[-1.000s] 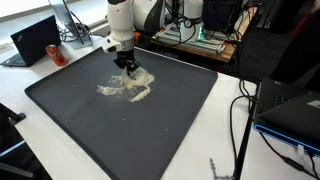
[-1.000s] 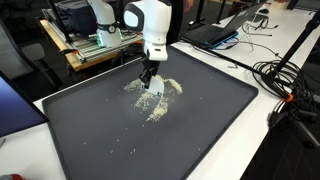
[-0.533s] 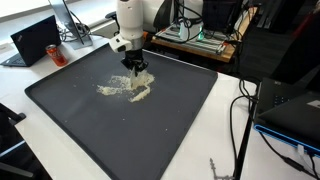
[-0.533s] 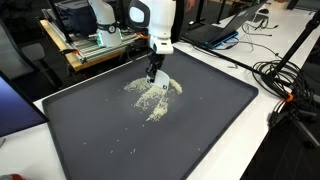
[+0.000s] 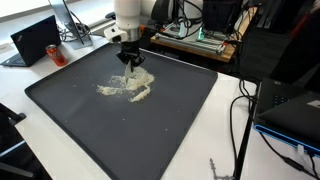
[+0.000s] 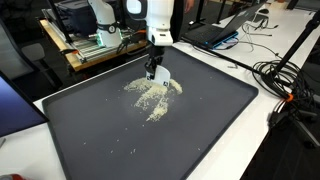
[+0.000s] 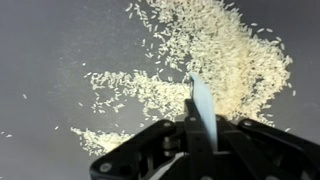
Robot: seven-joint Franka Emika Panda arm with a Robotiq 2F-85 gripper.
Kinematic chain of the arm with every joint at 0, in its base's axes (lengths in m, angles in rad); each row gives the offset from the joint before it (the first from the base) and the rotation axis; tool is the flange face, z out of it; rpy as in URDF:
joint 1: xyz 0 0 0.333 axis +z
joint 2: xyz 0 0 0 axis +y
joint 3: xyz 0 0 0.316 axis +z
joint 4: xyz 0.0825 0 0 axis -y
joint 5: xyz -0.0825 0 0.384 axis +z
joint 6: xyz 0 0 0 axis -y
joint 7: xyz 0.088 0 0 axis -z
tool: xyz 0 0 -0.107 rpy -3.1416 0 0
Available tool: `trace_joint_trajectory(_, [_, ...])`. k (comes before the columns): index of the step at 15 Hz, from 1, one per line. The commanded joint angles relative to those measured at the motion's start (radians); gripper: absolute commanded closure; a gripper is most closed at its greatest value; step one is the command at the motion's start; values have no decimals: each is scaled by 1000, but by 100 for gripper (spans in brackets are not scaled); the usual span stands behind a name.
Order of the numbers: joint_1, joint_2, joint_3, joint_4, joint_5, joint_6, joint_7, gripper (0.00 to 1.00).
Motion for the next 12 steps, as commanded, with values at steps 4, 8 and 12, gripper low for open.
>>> trace_joint_trajectory(4, [-20,-204,1,-39,46,-67,-93,99])
trace_joint_trajectory(8, [-25,-283,4,-20,103,-128,-118,99])
trace_joint_trajectory(12, [-20,-358,0,-17,141,-179,-135,99])
